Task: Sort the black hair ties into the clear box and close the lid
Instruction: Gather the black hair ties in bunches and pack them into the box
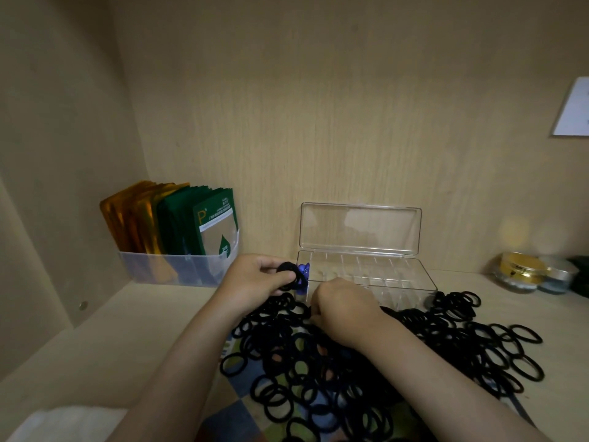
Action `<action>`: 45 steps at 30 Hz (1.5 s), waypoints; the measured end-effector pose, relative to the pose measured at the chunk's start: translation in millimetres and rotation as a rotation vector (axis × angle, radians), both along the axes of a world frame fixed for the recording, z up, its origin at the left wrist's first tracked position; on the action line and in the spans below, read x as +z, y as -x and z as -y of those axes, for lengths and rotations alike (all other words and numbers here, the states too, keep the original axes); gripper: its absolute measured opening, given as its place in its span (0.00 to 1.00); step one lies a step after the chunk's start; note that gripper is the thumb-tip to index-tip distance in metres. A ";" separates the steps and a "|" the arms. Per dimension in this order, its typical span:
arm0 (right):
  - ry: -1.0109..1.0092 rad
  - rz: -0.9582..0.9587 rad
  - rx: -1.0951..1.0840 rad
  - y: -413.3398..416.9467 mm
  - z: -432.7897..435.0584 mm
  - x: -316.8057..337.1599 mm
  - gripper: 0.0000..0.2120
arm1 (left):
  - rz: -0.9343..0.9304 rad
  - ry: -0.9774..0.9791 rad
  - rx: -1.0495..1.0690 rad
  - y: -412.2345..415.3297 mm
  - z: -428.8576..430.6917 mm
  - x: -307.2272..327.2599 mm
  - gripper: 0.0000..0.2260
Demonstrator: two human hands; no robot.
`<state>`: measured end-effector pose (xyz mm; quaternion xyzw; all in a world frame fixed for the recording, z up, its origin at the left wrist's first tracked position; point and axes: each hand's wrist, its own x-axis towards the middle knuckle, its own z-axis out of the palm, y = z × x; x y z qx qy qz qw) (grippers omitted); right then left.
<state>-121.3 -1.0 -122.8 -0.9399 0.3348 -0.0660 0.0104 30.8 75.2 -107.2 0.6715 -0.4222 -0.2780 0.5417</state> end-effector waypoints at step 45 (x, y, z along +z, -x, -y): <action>-1.078 0.649 0.134 25.9 15.7 29.4 0.08 | -0.321 0.037 -0.256 20.0 8.8 -13.8 0.10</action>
